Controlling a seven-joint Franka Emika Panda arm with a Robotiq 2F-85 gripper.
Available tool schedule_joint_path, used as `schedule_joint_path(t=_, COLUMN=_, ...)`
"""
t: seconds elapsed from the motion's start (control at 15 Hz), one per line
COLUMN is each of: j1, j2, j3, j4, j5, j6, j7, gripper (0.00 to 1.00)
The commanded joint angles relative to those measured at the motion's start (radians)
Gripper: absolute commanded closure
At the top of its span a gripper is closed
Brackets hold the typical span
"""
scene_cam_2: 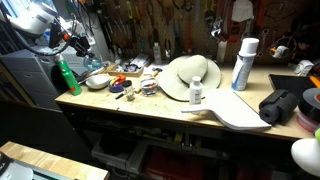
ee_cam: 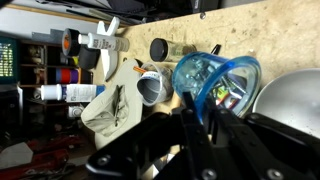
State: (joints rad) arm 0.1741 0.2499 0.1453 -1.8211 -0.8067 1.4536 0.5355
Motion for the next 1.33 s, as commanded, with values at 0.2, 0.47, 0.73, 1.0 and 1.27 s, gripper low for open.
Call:
schedule_joint_path(t=0.2, j1=0.022, j2=0.135, j3=-0.049, j4=0.199, j5=-0.002, j6=-0.130, j7=0.000, gripper=0.92)
schedule_joint_path(t=0.47, j1=0.043, j2=0.198, j3=-0.058, j4=0.252, j5=-0.002, j6=-0.181, j7=0.009, gripper=0.92)
schedule_joint_path(t=0.73, j1=0.069, j2=0.237, j3=-0.064, j4=0.264, j5=-0.009, j6=-0.208, j7=0.041, gripper=0.92)
schedule_joint_path(t=1.0, j1=0.091, j2=0.269, j3=-0.072, j4=0.269, j5=-0.022, j6=-0.251, j7=0.079, gripper=0.92)
schedule_joint_path(t=1.27, j1=0.105, j2=0.304, j3=-0.076, j4=0.283, j5=-0.030, j6=-0.279, j7=0.089, gripper=0.92)
